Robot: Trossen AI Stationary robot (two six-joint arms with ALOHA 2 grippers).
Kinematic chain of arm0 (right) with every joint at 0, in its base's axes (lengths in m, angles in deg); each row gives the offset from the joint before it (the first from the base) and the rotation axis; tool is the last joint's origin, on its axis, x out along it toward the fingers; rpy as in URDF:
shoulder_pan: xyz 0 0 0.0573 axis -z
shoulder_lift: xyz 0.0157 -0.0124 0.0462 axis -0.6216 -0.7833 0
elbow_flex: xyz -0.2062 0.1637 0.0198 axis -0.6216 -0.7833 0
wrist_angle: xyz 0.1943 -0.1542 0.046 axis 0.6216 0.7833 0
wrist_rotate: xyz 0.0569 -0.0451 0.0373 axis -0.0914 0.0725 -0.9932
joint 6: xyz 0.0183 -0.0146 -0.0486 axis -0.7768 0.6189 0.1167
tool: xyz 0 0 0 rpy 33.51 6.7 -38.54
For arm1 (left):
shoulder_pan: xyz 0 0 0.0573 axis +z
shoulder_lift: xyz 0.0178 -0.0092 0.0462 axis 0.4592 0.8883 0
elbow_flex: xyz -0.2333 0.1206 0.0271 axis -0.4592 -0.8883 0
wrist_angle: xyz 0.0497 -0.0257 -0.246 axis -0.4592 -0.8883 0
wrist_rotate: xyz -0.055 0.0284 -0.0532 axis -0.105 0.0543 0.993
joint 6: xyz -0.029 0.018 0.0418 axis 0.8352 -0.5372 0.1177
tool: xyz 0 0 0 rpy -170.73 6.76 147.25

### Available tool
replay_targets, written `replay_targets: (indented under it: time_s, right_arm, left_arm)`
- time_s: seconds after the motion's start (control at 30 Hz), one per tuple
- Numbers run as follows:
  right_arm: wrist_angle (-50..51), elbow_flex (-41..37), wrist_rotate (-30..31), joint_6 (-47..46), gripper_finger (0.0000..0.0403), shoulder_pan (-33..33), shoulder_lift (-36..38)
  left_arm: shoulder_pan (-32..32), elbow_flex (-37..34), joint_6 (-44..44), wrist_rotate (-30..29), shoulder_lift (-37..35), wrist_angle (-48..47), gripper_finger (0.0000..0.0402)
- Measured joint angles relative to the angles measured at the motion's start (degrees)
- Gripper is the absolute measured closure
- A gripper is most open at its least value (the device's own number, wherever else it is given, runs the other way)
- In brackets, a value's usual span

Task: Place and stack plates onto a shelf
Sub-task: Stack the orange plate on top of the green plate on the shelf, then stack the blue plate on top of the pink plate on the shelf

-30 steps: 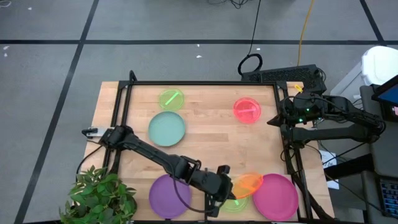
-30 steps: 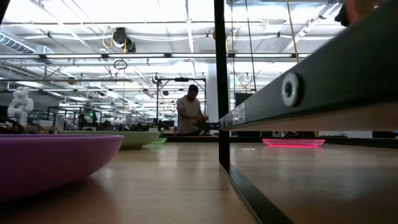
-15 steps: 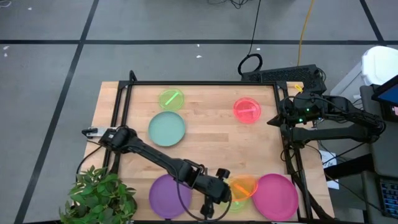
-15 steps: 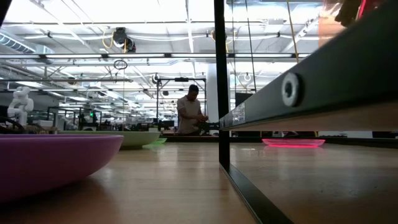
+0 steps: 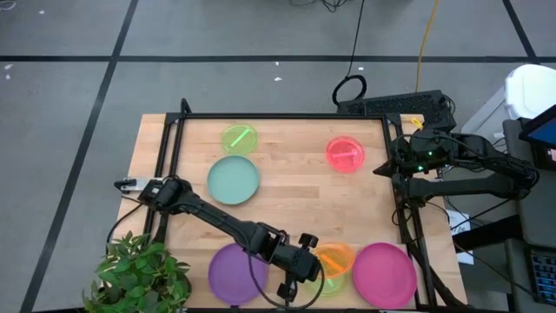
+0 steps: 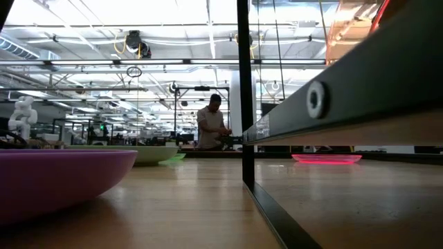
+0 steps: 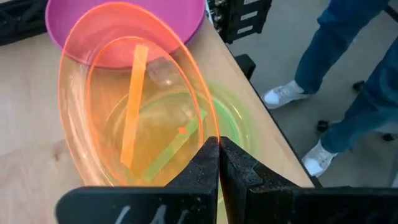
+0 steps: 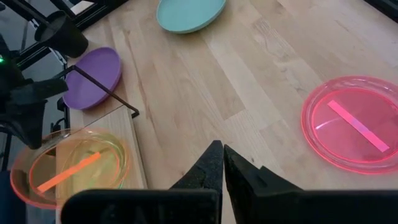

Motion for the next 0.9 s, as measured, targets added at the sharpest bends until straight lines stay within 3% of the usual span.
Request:
replay_targets:
  time_s: [0.33, 0.63, 0.9]
  right_arm:
    - [0.02, 0.00, 0.07, 1.21, 0.0403, -0.01, 0.00]
    - [0.01, 0.00, 0.09, 1.52, 0.0403, -0.01, 0.00]
    - [0.02, 0.00, 0.05, 2.11, 0.0403, 0.00, 0.00]
  left_arm:
    - [0.05, 0.00, 1.95, 1.69, 0.00, 0.82, 0.0395]
    - [0.12, 0.00, 4.62, 1.45, 0.00, -0.91, 0.0332]
    - [0.06, 0.00, 7.52, 3.43, -0.08, -0.57, 0.0323]
